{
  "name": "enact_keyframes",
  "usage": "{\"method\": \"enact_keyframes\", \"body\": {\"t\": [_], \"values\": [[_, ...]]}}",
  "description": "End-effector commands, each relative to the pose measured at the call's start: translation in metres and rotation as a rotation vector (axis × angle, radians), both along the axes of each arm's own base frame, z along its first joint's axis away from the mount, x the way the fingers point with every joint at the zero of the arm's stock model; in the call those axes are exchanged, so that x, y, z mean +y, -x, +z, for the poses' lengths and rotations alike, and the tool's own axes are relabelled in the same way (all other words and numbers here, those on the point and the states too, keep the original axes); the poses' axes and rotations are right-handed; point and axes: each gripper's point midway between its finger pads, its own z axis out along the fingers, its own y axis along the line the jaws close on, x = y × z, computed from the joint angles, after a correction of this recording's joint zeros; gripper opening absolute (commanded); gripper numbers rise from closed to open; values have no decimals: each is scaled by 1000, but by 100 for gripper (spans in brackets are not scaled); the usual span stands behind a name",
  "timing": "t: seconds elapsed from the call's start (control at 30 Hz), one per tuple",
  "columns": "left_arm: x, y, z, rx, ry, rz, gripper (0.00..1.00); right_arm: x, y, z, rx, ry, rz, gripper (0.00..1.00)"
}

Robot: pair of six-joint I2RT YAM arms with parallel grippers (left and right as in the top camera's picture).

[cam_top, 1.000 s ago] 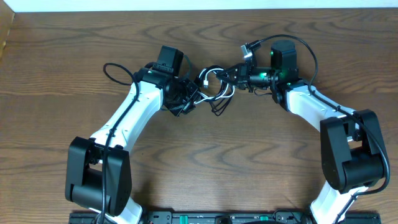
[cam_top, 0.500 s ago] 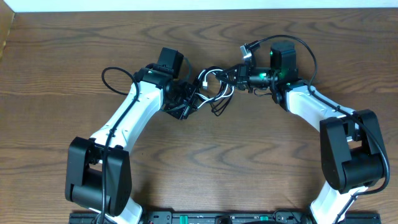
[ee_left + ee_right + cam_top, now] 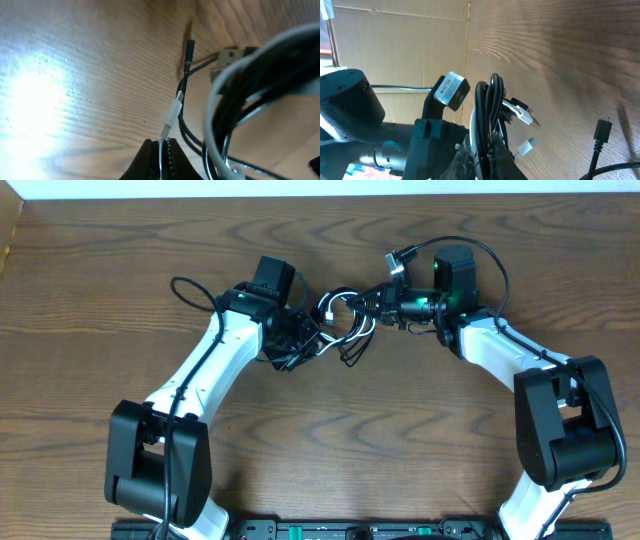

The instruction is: Untangle cables

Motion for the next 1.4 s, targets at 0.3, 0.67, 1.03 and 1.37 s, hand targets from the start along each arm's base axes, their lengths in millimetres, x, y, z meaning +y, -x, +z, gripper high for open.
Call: {"method": "enact_keyframes", "body": {"t": [0.3, 0.67, 1.03, 1.37], "values": [[10, -2, 47, -238, -51, -149, 7, 3, 2, 7, -10, -12, 15, 1], [15, -11, 94, -404, -46, -87, 7, 3, 2, 7, -11, -13, 17, 1], [19, -8, 63, -265, -71, -17, 13, 5, 3, 7, -10, -12, 20, 1], [17, -13, 40, -185, -75, 35, 26, 6, 4, 7, -10, -12, 25, 1]]}}
